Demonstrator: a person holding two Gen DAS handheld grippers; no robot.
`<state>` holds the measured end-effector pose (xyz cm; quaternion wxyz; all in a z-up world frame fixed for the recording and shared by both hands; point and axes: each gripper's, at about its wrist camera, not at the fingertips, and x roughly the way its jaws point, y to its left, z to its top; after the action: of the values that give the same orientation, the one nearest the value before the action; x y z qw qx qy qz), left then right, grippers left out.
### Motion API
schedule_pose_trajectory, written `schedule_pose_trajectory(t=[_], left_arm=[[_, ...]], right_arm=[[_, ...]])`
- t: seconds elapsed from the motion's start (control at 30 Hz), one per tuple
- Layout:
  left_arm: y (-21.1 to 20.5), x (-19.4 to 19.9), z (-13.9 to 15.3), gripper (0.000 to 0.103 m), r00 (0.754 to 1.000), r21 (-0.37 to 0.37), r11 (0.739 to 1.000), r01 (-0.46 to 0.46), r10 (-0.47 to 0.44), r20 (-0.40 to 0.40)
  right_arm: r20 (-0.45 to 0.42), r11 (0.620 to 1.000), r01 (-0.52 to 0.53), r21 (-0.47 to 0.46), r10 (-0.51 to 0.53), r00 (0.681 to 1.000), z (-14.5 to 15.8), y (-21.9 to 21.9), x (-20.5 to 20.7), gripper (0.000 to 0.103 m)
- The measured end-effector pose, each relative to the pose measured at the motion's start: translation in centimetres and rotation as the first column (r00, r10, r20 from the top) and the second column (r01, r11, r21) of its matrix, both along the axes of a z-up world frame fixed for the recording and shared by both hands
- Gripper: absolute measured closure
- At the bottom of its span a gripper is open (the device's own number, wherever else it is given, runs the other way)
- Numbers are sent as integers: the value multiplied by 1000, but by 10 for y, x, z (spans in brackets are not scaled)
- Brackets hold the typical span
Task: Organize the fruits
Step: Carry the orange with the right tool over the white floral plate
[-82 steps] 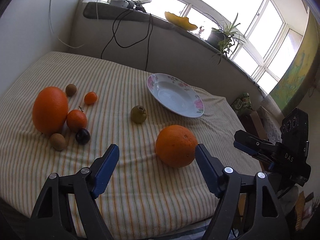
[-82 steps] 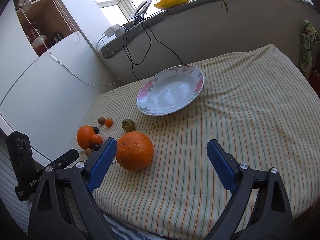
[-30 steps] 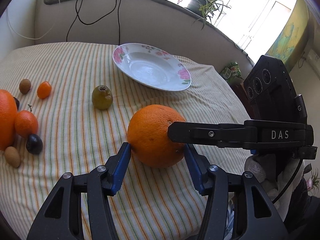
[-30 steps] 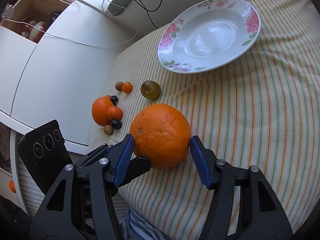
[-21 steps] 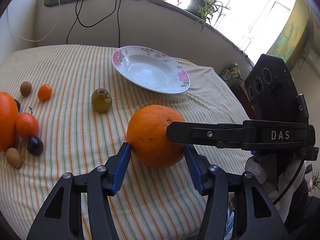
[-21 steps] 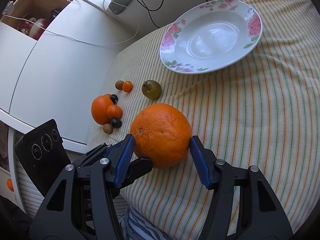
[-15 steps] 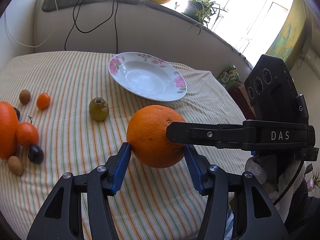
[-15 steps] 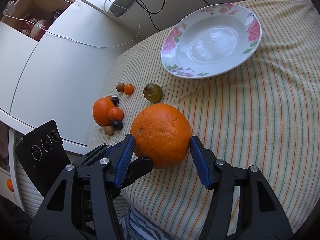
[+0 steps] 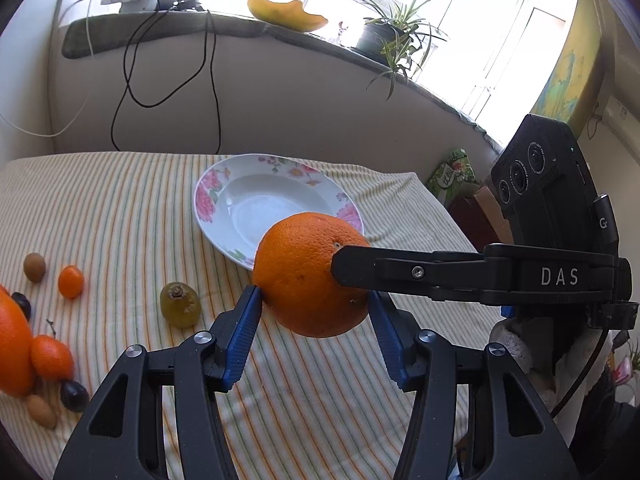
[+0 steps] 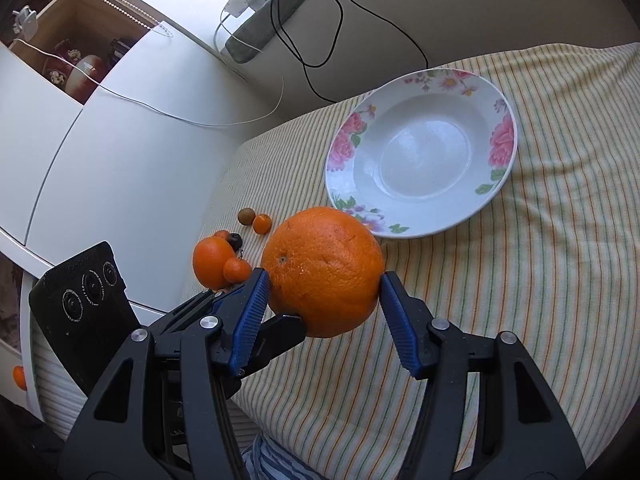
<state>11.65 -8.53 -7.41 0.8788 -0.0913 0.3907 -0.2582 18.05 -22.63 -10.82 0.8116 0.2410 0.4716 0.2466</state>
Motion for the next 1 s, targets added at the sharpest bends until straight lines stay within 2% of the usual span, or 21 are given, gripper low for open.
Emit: schedule_pose_trajectory(t=[0.37,0.73,1.0], left_arm=[[-10,49,-4,48,1000,-14,1000,-22,22,-3],[-21,99,-21,48,997,-24,998,-59,58,-45],[-27,120,-27,48,996,-17,997,-73,72,-58]], right_arm=[[20,1000,27,-9,-27,999,8,-12,43,43],[-11,999,47,-10,-47,999,-9,-28,99,43],[-14,998,55,-40,-56,998,-15,-28,126,43]])
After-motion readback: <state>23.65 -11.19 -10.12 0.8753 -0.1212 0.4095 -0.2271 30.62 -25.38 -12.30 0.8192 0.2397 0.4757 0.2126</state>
